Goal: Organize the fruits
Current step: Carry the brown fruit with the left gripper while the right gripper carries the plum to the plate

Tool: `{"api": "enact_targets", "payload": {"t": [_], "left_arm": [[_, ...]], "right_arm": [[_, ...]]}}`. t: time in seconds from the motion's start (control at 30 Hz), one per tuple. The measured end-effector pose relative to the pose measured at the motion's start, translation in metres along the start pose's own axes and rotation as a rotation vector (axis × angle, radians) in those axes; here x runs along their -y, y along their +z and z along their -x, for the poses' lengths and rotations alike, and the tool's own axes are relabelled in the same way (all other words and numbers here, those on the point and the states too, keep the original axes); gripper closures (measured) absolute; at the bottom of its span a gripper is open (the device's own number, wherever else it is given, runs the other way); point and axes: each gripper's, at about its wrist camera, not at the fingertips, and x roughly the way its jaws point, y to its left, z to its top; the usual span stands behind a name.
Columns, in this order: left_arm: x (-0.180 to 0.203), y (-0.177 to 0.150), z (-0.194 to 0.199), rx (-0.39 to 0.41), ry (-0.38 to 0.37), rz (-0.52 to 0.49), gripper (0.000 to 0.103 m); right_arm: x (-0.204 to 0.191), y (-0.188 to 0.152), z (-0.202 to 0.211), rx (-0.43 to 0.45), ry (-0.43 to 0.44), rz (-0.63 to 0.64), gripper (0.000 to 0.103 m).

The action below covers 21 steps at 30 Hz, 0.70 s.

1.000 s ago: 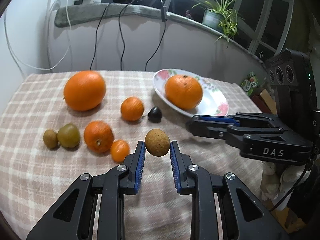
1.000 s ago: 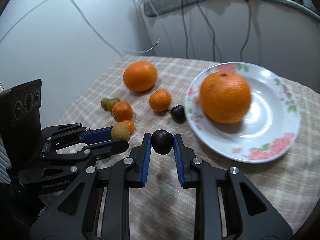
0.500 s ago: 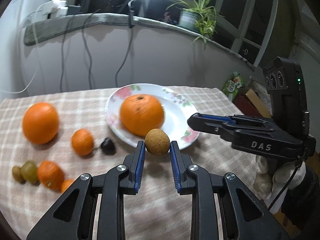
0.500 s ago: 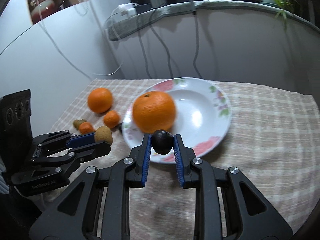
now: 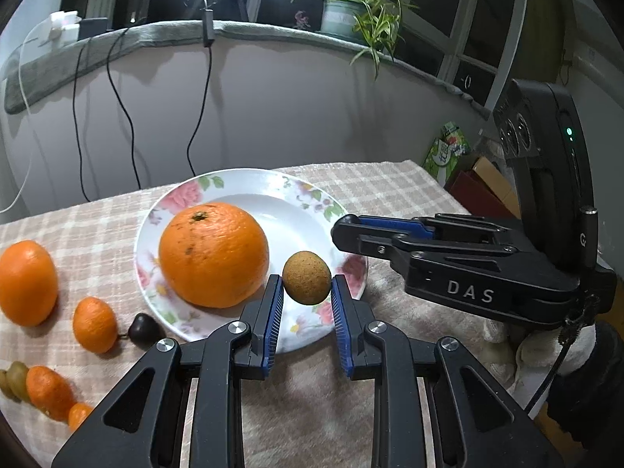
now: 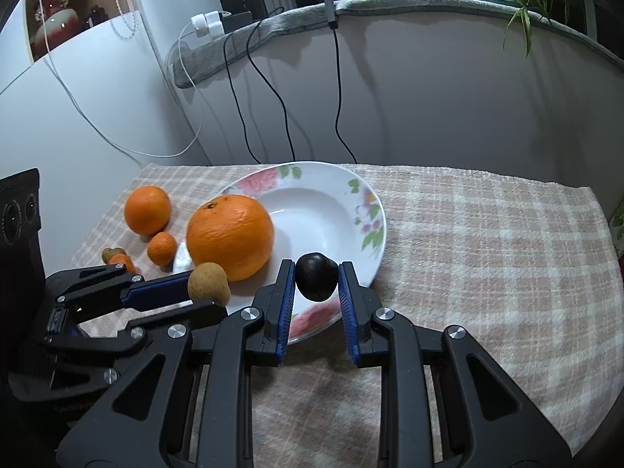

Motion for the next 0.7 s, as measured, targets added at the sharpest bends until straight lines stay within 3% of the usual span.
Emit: {"api": "enact_targets", "payload": {"t": [0.7], "left_arm": [[0.005, 0.0032, -0.0097, -0.045, 0.008, -0.025, 0.079]], "right_arm": [[0.0036, 0.0003, -0.0058, 0.002, -0.018, -0.001, 0.079]]}}
